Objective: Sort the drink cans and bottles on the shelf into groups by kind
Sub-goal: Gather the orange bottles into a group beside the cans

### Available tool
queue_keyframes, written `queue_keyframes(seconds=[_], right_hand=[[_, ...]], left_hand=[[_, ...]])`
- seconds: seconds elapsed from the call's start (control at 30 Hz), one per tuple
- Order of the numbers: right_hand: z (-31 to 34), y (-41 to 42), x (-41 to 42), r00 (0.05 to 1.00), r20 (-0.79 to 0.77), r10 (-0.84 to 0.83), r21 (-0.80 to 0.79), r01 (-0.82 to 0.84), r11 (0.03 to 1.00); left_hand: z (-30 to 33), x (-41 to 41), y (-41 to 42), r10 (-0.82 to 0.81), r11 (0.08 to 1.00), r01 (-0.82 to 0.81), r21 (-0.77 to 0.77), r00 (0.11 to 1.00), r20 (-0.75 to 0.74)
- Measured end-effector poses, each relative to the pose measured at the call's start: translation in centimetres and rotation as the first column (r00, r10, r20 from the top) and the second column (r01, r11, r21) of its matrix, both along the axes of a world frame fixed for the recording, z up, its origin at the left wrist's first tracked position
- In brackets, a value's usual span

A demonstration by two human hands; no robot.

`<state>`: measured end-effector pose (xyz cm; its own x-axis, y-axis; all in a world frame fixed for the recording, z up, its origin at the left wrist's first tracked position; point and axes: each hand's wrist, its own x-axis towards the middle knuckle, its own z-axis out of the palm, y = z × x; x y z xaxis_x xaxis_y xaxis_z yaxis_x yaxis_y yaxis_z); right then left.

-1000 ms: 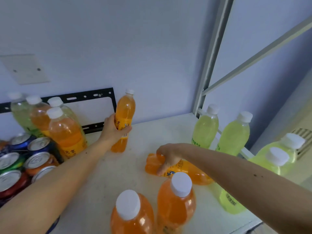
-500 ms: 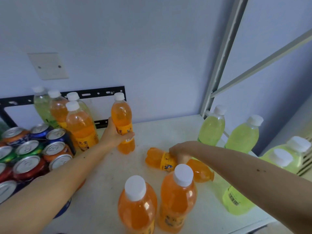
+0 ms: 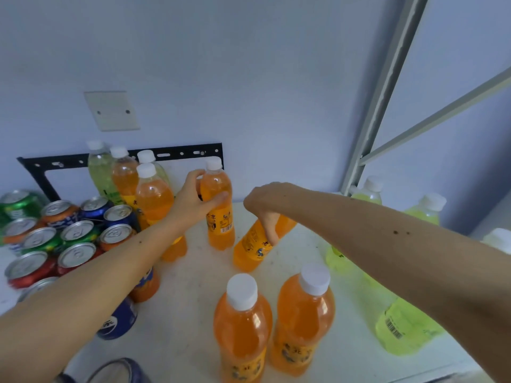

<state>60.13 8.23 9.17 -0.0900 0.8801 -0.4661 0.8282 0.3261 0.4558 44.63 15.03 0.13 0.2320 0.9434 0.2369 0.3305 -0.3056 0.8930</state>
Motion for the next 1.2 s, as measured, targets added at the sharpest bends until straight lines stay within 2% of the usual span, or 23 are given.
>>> queue_keyframes(seconds=[0.1, 0.17, 0.27, 0.4, 0.47, 0.53, 0.6, 0.7, 0.8, 0.9, 0.97, 1.2], right_hand=[[0.6, 0.9, -1.4, 0.992, 0.109, 0.064, 0.016, -0.066, 0.998], [1.1, 1.4, -1.9, 0.991, 0.114, 0.073, 0.015, -0.075, 0.997], [2.1, 1.8, -1.6, 0.993, 0.041, 0.115, 0.003, -0.115, 0.993], [3.1, 1.7, -0.2, 0.974, -0.015, 0.227, 0.145, -0.222, 0.964], [3.4, 1.9, 0.7, 0.967, -0.106, 0.231, 0.164, -0.212, 0.963], [3.6, 1.9, 1.6, 0.941, -0.262, 0.216, 0.18, -0.172, 0.968], [3.1, 1.7, 2.4, 0.86, -0.472, 0.195, 0.233, -0.091, 0.968], [1.6, 1.8, 3.2, 0.653, -0.74, 0.162, 0.293, 0.096, 0.951], [0.2, 1.7, 3.0, 0.469, -0.875, 0.118, 0.242, 0.213, 0.947], [0.1, 1.0, 3.0, 0.38, -0.925, 0.022, 0.137, 0.278, 0.951], [0.4, 0.4, 3.4, 0.384, -0.923, -0.006, 0.115, 0.291, 0.95], [1.1, -2.7, 4.3, 0.485, -0.874, 0.023, 0.176, 0.272, 0.946]], left_hand=[[1.4, -0.1, 0.0, 0.022, 0.999, -0.021, 0.03, 0.999, -0.036], [2.1, 0.1, 0.0, 0.048, 0.997, -0.045, 0.057, 0.998, -0.046], [3.0, 0.4, -0.1, 0.069, 0.993, -0.063, 0.095, 0.995, -0.065], [3.8, 0.7, -0.4, 0.065, 0.989, -0.04, 0.144, 0.983, -0.171], [3.9, 1.0, -0.5, 0.066, 0.989, -0.041, 0.141, 0.981, -0.181], [4.0, 1.3, -0.7, 0.078, 0.989, -0.053, 0.137, 0.98, -0.181], [4.0, 1.5, -0.7, 0.078, 0.989, -0.053, 0.139, 0.981, -0.178], [4.1, 1.2, -0.7, 0.037, 0.992, -0.017, 0.124, 0.985, -0.167], [4.0, 0.6, -0.4, -0.003, 0.997, 0.016, 0.071, 0.984, -0.179], [4.2, 0.7, -0.6, 0.015, 1.0, -0.01, 0.029, 0.982, -0.187], [4.4, 0.9, -0.9, 0.018, 0.999, -0.011, 0.043, 0.985, -0.171], [5.0, 0.5, -3.7, -0.061, 0.998, 0.063, 0.012, 0.987, -0.15]])
